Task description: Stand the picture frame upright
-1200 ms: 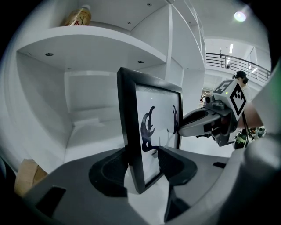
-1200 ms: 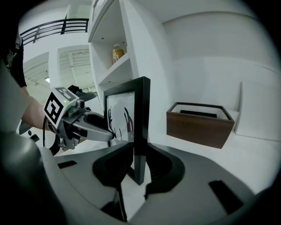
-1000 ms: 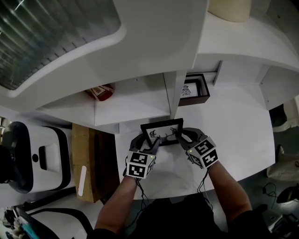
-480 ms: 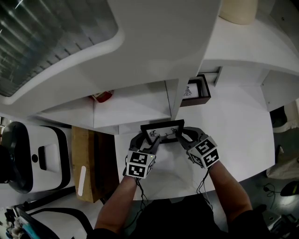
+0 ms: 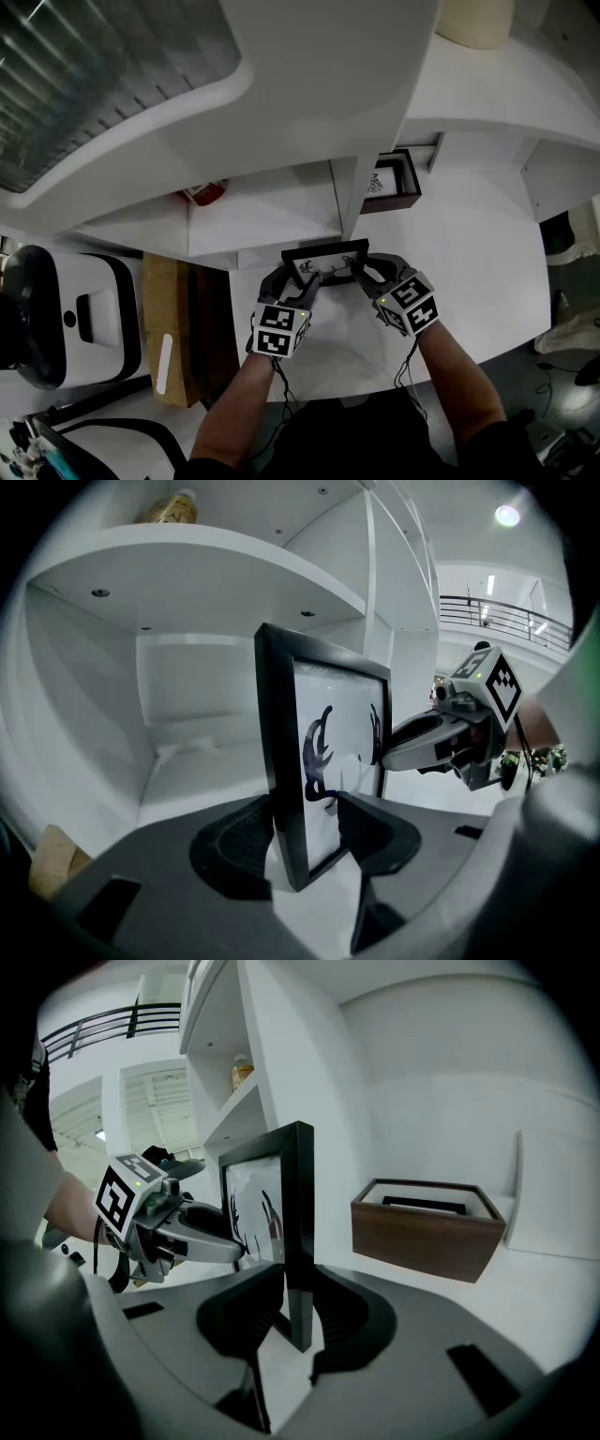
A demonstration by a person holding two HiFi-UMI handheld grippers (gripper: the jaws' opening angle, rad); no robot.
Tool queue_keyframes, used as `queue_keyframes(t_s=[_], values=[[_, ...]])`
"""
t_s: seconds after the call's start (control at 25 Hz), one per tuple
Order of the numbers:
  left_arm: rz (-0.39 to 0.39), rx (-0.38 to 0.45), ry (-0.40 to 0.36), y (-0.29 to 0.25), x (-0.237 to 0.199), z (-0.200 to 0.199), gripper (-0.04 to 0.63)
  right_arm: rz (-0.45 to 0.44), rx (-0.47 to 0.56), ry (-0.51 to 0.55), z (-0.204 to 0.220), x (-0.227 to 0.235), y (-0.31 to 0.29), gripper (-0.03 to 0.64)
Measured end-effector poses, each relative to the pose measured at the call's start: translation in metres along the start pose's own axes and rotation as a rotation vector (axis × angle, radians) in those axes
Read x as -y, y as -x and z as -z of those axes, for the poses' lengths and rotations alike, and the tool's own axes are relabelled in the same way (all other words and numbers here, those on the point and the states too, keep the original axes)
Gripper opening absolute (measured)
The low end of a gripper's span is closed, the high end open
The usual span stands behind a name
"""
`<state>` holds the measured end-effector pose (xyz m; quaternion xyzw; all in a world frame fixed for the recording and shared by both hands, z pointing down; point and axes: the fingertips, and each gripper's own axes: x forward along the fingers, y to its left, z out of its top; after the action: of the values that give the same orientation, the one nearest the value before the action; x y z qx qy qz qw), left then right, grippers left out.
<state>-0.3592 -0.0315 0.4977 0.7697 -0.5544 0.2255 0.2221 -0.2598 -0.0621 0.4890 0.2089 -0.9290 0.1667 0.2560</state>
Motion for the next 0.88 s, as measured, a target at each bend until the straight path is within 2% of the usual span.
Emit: queue_keyframes(t_s=[0.24, 0.48, 0.6, 0.72, 0.8, 0.88], values=[[-0.022, 0.031, 0.018, 0.015, -0.011, 0.001, 0.219, 0.049, 0.023, -0.023, -0.002, 0.003, 0.009, 0.094], [-0.025, 0.051, 0.014, 0.037, -0.014, 0.007, 0.211, 0.116, 0.064, -0.109, 0.002, 0.008, 0.028, 0.101], [-0.016, 0.053, 0.003, 0.048, -0.011, 0.013, 0.153, 0.155, 0.091, -0.163, 0.006, 0.006, 0.041, 0.098], [-0.013, 0.065, -0.008, 0.06, -0.008, 0.015, 0.07, 0.21, 0.113, -0.194, 0.011, 0.004, 0.055, 0.028], [-0.005, 0.072, -0.017, 0.068, -0.005, 0.015, 0.014, 0.242, 0.126, -0.205, 0.014, 0.001, 0.064, 0.011], [0.013, 0.076, -0.029, 0.077, 0.001, 0.016, 0.008, 0.263, 0.138, -0.21, 0.016, -0.005, 0.072, 0.008]])
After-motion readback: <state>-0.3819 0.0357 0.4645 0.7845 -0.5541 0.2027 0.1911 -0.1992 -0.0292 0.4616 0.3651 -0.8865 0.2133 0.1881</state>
